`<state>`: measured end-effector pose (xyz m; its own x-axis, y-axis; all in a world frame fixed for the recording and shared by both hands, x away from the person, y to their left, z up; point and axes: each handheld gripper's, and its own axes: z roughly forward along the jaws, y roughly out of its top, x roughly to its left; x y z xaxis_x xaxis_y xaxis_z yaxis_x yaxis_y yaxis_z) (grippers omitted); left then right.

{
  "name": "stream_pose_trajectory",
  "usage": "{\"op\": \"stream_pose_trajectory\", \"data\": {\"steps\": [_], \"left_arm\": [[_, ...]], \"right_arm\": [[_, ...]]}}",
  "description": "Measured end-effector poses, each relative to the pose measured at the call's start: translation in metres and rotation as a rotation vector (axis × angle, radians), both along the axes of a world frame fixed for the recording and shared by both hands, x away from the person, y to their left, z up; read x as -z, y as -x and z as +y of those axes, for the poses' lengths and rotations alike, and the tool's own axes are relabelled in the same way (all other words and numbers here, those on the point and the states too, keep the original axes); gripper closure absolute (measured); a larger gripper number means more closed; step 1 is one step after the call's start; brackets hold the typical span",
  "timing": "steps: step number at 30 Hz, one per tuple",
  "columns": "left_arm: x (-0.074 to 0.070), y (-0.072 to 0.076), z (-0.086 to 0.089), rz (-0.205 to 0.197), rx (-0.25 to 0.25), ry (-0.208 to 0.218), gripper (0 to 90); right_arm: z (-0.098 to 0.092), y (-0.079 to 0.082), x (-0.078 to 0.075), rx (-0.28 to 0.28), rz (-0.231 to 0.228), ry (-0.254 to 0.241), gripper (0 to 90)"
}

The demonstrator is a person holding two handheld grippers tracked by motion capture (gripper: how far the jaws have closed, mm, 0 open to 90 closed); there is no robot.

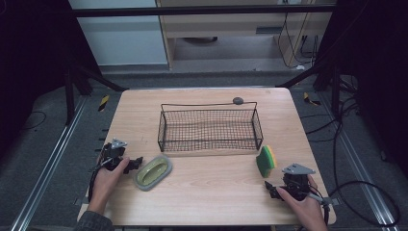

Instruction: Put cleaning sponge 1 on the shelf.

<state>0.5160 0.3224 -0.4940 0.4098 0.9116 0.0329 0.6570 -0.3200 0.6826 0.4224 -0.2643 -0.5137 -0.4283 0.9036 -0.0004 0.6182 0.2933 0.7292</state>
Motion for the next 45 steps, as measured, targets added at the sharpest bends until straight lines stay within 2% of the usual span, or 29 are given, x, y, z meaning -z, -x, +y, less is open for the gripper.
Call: {"op": "stream_pose_trajectory", "data": {"steps": [2, 4, 6, 7, 9, 12, 13, 14, 15, 16, 18, 21, 22, 24, 29, 30, 31, 32, 33, 34, 36, 39, 40, 42, 43, 44, 45], "left_arm": [[-0.009, 0.003, -0.002, 0.000, 0.017, 0.015, 5.0], [-0.020, 0.005, -0.007, -0.010, 0.031, -0.001, 4.8], [-0.033, 0.007, -0.016, -0.016, 0.067, -0.017, 4.7], [-0.033, 0.007, -0.016, -0.016, 0.067, -0.017, 4.4], [-0.050, 0.010, -0.028, -0.010, 0.126, -0.049, 4.2], [-0.062, 0.011, -0.038, 0.001, 0.171, -0.079, 3.7], [-0.062, 0.011, -0.038, 0.001, 0.171, -0.079, 3.8], [-0.067, 0.010, -0.044, 0.039, 0.182, -0.085, 4.4], [-0.068, 0.010, -0.047, 0.072, 0.179, -0.070, 4.5], [-0.068, 0.011, -0.049, 0.090, 0.180, -0.066, 4.6], [-0.070, 0.014, -0.052, 0.089, 0.173, -0.057, 5.3], [-0.074, 0.018, -0.056, 0.088, 0.193, -0.080, 4.6], [-0.077, 0.019, -0.061, 0.113, 0.233, -0.097, 4.3], [-0.079, 0.019, -0.063, 0.117, 0.248, -0.102, 4.2], [-0.097, 0.016, -0.072, 0.127, 0.337, -0.168, 3.5], [-0.097, 0.016, -0.072, 0.127, 0.337, -0.168, 3.8], [-0.103, 0.012, -0.074, 0.121, 0.343, -0.221, 4.7], [-0.105, 0.012, -0.075, 0.125, 0.345, -0.238, 5.3], [-0.105, 0.012, -0.075, 0.125, 0.345, -0.238, 5.4], [-0.111, 0.011, -0.078, 0.135, 0.355, -0.247, 5.5], [-0.117, 0.011, -0.082, 0.158, 0.371, -0.224, 5.9], [-0.119, 0.012, -0.086, 0.166, 0.374, -0.240, 7.9], [-0.118, 0.014, -0.088, 0.198, 0.374, -0.256, 9.1], [-0.117, 0.017, -0.089, 0.227, 0.381, -0.267, 9.2], [-0.117, 0.017, -0.089, 0.227, 0.381, -0.267, 9.2], [-0.117, 0.022, -0.090, 0.239, 0.398, -0.314, 9.3], [-0.116, 0.023, -0.091, 0.245, 0.400, -0.326, 9.7]], "right_arm": [[0.000, -0.001, 0.000, 0.005, 0.001, 0.003, 2.6], [0.001, -0.002, 0.000, 0.006, 0.001, 0.001, 2.4], [0.001, -0.002, 0.000, 0.006, 0.001, 0.001, 2.4], [0.001, -0.002, 0.000, 0.006, 0.001, 0.001, 2.4], [0.001, -0.002, 0.000, 0.006, 0.001, 0.001, 2.4], [0.001, -0.002, 0.000, 0.007, 0.001, 0.002, 2.4], [0.001, -0.002, 0.000, 0.007, 0.001, 0.002, 2.4], [0.001, -0.002, 0.000, 0.008, 0.001, 0.002, 2.4], [0.001, -0.002, 0.000, 0.008, 0.001, 0.002, 2.4], [0.001, -0.002, 0.000, 0.008, 0.001, 0.003, 2.7], [0.001, -0.001, 0.000, 0.011, -0.001, 0.005, 3.1], [0.001, 0.000, 0.000, 0.021, 0.002, -0.001, 3.3], [0.001, 0.000, 0.000, 0.020, 0.002, -0.001, 3.2], [0.001, 0.000, 0.000, 0.022, 0.002, 0.000, 3.2], [0.002, 0.000, 0.000, 0.025, 0.002, 0.001, 3.1], [0.002, 0.000, 0.000, 0.025, 0.002, 0.001, 3.1], [0.002, 0.000, 0.000, 0.025, 0.002, 0.000, 3.0], [0.002, 0.000, 0.000, 0.027, 0.005, -0.002, 2.9], [0.002, -0.001, 0.000, 0.026, 0.002, 0.003, 2.5], [0.002, -0.002, 0.000, 0.027, 0.000, 0.004, 2.3], [0.002, -0.003, 0.000, 0.026, 0.002, 0.002, 2.1], [0.002, -0.003, 0.000, 0.026, 0.002, 0.003, 2.2], [0.002, -0.002, 0.000, 0.028, 0.000, 0.004, 2.3], [0.003, -0.001, 0.000, 0.036, 0.002, 0.002, 2.3], [0.003, -0.001, 0.000, 0.036, 0.002, 0.002, 2.3], [0.003, -0.001, 0.000, 0.036, 0.002, 0.003, 2.3], [0.003, -0.001, 0.000, 0.038, 0.001, 0.002, 2.3]]}}
